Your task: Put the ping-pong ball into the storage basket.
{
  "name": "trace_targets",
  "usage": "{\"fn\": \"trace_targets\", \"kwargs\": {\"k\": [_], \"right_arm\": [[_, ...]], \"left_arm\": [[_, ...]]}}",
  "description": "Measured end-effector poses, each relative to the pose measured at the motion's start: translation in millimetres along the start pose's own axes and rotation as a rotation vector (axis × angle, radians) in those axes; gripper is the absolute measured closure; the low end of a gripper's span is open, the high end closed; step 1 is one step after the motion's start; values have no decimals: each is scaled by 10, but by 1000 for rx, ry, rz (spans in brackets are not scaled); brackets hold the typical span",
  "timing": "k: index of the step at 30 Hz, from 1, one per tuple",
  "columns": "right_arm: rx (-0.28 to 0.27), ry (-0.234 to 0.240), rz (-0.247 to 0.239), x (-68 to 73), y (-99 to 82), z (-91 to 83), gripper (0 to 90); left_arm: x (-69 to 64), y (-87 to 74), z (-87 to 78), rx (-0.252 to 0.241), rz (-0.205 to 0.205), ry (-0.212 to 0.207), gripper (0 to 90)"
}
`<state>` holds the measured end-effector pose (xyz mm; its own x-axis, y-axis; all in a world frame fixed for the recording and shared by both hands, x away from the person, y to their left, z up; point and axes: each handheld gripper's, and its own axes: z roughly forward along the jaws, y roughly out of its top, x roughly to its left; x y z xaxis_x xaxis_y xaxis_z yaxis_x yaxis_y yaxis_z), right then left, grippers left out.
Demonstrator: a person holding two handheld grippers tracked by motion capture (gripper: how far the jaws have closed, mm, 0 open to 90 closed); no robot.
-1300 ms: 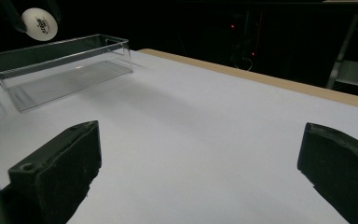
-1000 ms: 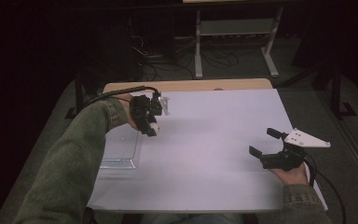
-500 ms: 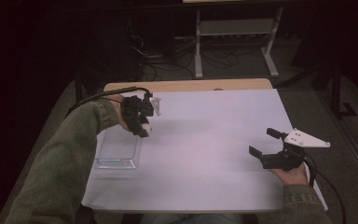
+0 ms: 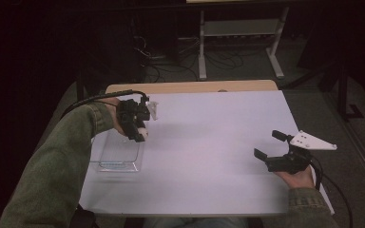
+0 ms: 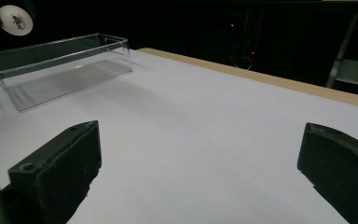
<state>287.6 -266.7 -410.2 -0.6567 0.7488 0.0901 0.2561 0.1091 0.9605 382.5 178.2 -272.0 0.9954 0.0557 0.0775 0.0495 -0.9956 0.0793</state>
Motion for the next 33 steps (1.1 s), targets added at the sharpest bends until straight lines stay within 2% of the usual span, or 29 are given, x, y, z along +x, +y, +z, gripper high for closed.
{"fn": "trace_targets", "kwargs": {"k": [7,26,33], "right_arm": [[0,-1,1,-2,1,-3,0],[-1,-1,1,3,5,-6,0],[2,1,-1,3,3,-3,0]], "left_arm": [[-13,-63,1,17,1,-1,510],[-50,-373,15,48,-12,-1,511],[-58,-434,-2,40,-15,7,511]]}}
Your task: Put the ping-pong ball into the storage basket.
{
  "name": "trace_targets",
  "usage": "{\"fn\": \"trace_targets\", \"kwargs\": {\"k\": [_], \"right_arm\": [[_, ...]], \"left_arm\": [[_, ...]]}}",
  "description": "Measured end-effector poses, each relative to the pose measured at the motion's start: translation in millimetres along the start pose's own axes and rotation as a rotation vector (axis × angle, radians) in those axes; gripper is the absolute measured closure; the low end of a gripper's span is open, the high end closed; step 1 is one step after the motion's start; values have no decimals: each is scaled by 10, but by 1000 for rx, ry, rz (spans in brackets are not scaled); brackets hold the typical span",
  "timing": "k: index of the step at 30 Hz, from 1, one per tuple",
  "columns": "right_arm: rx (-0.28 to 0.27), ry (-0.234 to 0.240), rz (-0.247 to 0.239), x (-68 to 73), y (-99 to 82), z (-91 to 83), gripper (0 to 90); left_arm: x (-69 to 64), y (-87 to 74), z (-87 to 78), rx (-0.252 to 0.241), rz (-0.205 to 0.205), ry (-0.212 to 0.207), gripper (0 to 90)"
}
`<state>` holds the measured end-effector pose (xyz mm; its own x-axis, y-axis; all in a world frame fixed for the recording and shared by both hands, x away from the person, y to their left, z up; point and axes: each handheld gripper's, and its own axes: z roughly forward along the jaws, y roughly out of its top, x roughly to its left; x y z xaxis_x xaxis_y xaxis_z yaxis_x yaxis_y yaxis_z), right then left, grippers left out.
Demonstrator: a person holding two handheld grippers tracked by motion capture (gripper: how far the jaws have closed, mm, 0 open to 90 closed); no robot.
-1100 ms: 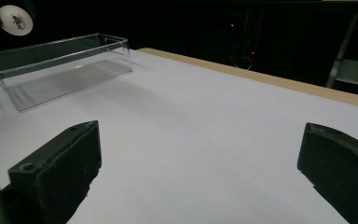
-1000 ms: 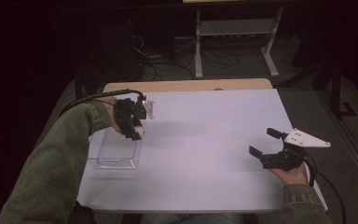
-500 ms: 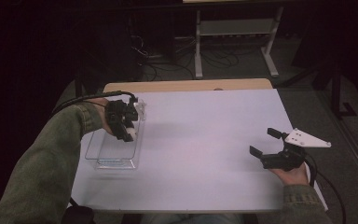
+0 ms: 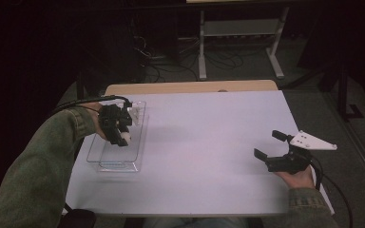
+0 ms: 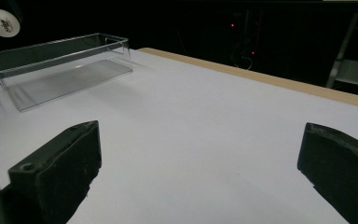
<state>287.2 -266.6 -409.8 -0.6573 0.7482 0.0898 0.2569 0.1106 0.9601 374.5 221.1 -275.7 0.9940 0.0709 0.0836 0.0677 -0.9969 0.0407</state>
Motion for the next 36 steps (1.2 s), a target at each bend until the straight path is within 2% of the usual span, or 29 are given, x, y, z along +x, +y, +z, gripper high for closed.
{"fn": "trace_targets", "kwargs": {"k": [11,17,36], "right_arm": [[-2,0,2,-3,0,-8,0],[-2,0,3,-4,0,-11,0],[0,1,2,-9,-5,-11,0]], "left_arm": [[4,41,65,14,18,-9,511],[10,3,152,12,2,-19,510],[-3,-39,351,23,5,-43,510]]}}
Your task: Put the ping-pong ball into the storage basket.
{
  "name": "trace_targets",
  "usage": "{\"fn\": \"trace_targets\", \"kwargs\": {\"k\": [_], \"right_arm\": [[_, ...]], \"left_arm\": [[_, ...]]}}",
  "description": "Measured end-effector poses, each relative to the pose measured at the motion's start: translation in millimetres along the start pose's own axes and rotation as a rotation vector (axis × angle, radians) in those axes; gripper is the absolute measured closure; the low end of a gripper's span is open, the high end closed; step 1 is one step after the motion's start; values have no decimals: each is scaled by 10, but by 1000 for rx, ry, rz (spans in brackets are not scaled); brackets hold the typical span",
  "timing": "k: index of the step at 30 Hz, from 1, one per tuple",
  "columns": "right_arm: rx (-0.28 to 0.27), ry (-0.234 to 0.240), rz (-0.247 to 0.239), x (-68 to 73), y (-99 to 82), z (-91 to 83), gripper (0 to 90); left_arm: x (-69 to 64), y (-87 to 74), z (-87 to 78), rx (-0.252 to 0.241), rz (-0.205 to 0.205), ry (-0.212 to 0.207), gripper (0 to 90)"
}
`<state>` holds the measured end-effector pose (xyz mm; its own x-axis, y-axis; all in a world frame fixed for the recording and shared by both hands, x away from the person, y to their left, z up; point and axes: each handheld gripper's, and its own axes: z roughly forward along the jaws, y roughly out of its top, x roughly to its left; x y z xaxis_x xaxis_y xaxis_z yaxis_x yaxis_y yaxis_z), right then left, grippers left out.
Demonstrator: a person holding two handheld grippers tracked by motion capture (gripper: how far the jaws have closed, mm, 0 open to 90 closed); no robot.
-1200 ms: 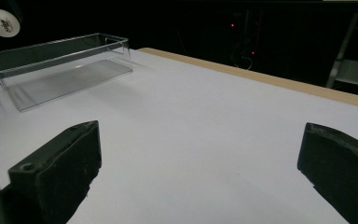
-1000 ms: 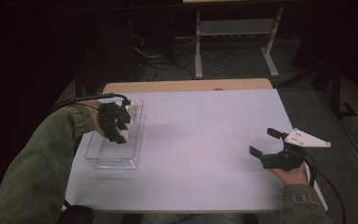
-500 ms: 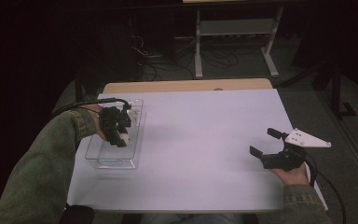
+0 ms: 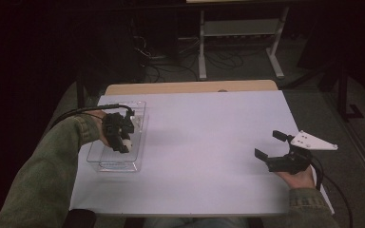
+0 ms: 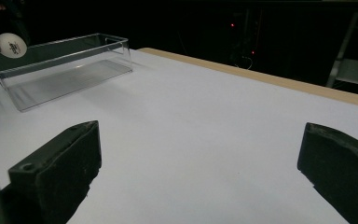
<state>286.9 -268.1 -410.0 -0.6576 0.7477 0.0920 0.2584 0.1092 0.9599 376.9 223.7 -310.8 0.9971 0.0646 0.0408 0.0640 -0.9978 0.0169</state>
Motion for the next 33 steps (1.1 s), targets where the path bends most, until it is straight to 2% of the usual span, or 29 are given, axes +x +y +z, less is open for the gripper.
{"fn": "trace_targets", "kwargs": {"k": [20,33], "right_arm": [[9,0,-1,3,-6,3,0],[9,-2,0,5,-6,-3,0]], "left_arm": [[20,-33,201,-24,-6,-26,510],[34,-69,349,-20,-21,-36,510]]}}
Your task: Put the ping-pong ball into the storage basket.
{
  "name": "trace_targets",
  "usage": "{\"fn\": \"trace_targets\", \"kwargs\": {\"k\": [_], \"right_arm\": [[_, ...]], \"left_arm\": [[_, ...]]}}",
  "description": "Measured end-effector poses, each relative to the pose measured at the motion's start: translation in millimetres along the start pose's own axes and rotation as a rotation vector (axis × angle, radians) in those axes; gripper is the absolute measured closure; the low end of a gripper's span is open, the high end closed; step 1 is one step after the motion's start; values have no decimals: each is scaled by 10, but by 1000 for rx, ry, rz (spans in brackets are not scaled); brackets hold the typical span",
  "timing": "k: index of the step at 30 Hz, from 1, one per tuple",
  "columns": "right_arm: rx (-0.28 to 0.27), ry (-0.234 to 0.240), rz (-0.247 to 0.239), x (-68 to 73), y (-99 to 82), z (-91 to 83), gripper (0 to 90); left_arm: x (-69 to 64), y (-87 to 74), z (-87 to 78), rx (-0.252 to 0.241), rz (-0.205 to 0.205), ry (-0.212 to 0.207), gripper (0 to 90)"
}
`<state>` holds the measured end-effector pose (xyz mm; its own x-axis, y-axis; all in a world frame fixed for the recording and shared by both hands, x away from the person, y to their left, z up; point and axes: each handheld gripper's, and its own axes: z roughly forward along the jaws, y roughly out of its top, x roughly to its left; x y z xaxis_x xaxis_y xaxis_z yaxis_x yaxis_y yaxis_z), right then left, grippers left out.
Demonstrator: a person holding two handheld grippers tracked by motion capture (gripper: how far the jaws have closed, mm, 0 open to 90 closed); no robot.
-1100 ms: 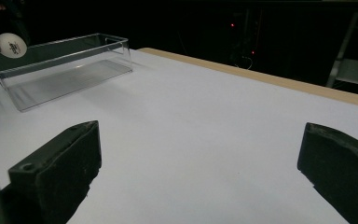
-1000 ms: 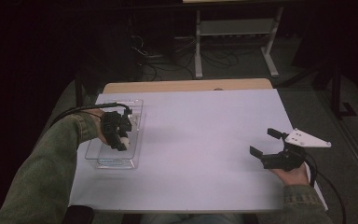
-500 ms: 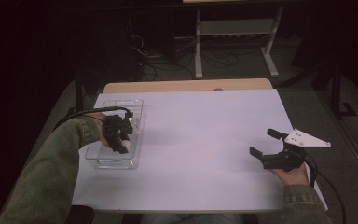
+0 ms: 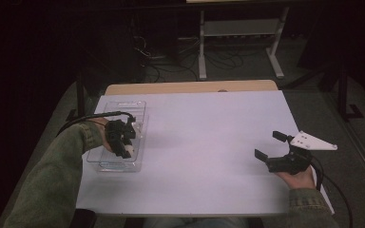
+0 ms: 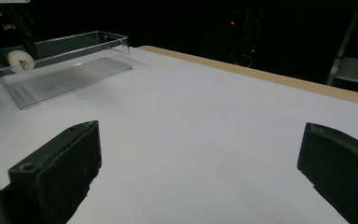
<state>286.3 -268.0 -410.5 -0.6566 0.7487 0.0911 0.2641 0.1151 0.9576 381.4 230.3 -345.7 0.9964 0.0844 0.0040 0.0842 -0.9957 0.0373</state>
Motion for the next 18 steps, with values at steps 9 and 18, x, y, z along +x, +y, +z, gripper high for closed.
{"fn": "trace_targets", "kwargs": {"k": [9,18], "right_arm": [[1,1,1,1,-1,5,0],[3,1,2,1,-2,3,0]], "left_arm": [[21,-19,84,-1,-6,-8,510],[43,2,192,2,-6,-25,510]]}}
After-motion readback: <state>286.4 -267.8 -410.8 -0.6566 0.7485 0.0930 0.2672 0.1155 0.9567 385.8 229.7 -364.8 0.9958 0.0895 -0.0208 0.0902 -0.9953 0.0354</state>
